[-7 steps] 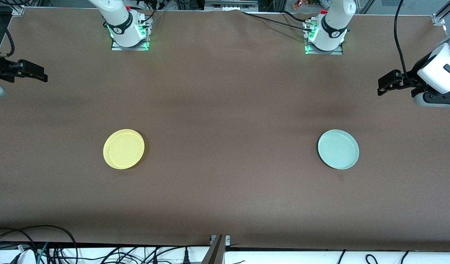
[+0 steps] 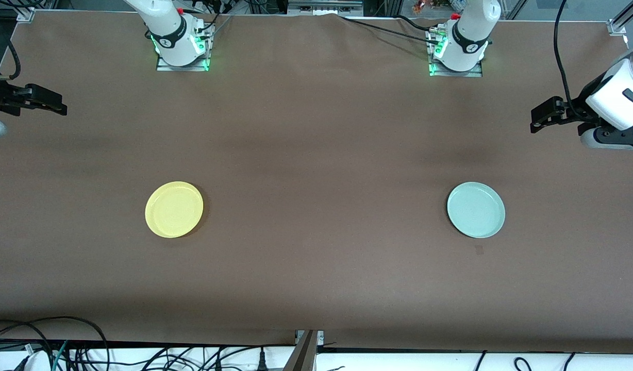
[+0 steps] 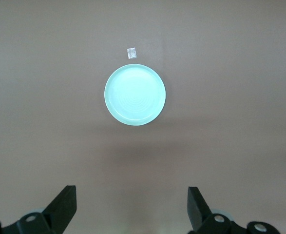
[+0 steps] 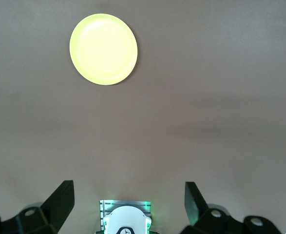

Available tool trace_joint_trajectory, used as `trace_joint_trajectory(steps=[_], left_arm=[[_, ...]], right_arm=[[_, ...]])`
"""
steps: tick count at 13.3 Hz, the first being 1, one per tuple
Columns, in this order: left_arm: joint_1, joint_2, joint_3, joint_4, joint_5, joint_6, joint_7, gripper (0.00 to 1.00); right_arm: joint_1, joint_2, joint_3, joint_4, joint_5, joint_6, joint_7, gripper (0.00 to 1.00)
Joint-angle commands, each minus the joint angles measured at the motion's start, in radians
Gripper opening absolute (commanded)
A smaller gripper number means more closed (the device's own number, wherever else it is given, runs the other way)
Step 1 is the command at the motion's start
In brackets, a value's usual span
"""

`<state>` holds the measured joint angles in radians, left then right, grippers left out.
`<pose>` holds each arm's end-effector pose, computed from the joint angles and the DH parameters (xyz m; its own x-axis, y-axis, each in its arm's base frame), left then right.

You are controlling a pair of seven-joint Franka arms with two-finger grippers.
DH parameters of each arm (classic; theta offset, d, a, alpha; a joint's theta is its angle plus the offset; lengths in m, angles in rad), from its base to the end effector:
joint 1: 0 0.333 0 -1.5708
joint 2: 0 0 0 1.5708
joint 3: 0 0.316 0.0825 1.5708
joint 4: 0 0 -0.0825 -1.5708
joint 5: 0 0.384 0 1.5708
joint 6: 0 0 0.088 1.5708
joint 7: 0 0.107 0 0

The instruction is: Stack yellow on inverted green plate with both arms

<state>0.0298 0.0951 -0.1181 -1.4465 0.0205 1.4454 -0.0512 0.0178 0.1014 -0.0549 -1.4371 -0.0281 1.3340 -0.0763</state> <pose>0.5690 -0.0444 0.6188 0.9949 -0.0347 -0.0948 -0.0362 -0.9992 -0.0142 0.5591 -0.0226 0.6114 0.9783 0.0325 -0.2048 0.0370 -0.9992 0.0181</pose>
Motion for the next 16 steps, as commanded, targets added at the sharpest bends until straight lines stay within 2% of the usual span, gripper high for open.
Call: trace_joint_trajectory(steps=[1,7,16], left_arm=[[-0.004,-0.018,-0.006,-0.005,0.010,-0.008,-0.002,1.00],[-0.001,-0.005,-0.029,-0.005,0.009,0.016,0.010,1.00],[0.007,0.025,-0.028,-0.005,0.007,0.036,0.007,1.00]], right_arm=[[-0.005,0.004,0.001,0.011,0.017,0.002,0.004,1.00],[-0.005,0.004,0.001,0.011,0.017,0.001,0.004,1.00],[-0.006,0.004,0.001,0.011,0.017,0.001,0.004,1.00]])
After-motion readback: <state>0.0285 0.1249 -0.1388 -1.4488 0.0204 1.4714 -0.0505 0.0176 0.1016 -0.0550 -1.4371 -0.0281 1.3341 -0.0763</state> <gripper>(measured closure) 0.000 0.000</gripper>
